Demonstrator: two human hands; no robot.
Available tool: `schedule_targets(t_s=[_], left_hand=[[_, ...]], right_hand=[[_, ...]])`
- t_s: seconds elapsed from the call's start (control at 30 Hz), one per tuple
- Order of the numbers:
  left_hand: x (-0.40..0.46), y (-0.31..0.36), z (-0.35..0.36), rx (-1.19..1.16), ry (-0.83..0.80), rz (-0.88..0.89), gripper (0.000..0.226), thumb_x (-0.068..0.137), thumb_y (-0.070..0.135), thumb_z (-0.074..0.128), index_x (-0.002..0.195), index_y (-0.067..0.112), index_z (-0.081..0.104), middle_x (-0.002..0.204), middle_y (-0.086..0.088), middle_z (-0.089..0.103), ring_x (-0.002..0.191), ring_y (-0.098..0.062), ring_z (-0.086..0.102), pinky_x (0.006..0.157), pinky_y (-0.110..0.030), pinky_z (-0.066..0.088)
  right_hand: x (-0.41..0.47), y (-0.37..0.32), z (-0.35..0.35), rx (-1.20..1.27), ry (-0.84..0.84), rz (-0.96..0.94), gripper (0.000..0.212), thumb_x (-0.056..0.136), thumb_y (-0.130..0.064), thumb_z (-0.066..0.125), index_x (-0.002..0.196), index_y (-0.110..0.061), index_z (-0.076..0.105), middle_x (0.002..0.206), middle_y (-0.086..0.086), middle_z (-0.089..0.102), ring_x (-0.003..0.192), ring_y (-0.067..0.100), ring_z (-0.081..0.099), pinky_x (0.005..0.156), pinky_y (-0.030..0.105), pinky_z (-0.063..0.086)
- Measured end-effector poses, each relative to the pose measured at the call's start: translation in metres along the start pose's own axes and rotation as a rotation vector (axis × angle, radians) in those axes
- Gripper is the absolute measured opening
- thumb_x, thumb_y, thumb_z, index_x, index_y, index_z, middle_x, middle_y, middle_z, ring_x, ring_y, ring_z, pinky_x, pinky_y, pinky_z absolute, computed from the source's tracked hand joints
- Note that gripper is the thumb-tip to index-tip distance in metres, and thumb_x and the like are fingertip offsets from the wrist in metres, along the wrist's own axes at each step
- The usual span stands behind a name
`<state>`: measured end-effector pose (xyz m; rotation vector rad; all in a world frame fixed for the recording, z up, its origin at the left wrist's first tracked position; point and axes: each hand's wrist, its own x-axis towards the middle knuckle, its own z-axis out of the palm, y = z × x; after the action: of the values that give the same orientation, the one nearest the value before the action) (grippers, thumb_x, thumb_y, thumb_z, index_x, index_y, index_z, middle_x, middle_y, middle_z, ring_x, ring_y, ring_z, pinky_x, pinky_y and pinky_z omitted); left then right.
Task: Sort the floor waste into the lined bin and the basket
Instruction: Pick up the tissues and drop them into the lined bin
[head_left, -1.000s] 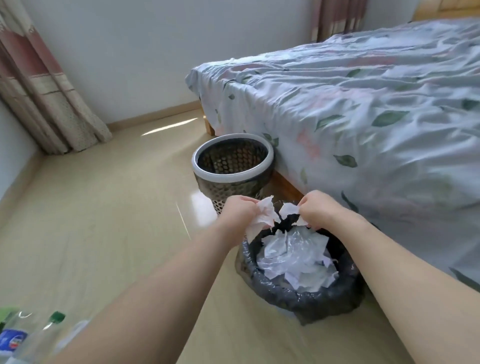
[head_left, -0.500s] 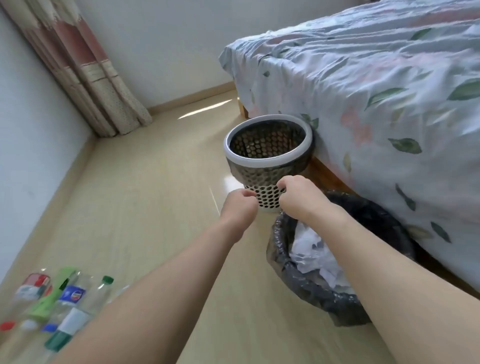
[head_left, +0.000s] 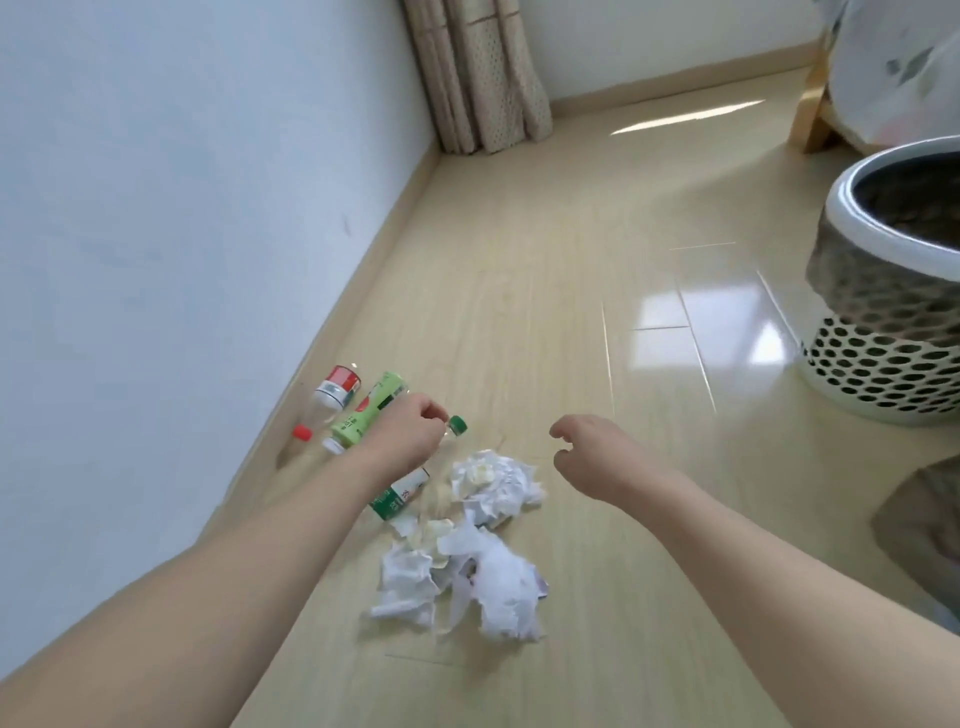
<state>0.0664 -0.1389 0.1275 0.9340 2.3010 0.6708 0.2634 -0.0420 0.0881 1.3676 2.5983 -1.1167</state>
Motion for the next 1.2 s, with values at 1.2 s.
schedule_targets(t_s=[1.2], left_hand=[[0.043, -0.22, -0.006, 0.021, -0.129, 0.194, 0.015, 0.091, 0.027, 0.053, 0.077, 0.023, 0.047, 0.062, 0.007, 0.054, 0.055, -0.013, 0.048, 0.056, -0.03, 0.038]], right_hand=[[0.074, -0.097, 0.182, -0.464, -0.094, -0.153, 0.028, 0.094, -0.029, 0.044, 0.117, -0.019, 0.056, 0.114, -0.001, 0.055, 0.108, 0.022, 0.047, 0.094, 0.032, 0.035]])
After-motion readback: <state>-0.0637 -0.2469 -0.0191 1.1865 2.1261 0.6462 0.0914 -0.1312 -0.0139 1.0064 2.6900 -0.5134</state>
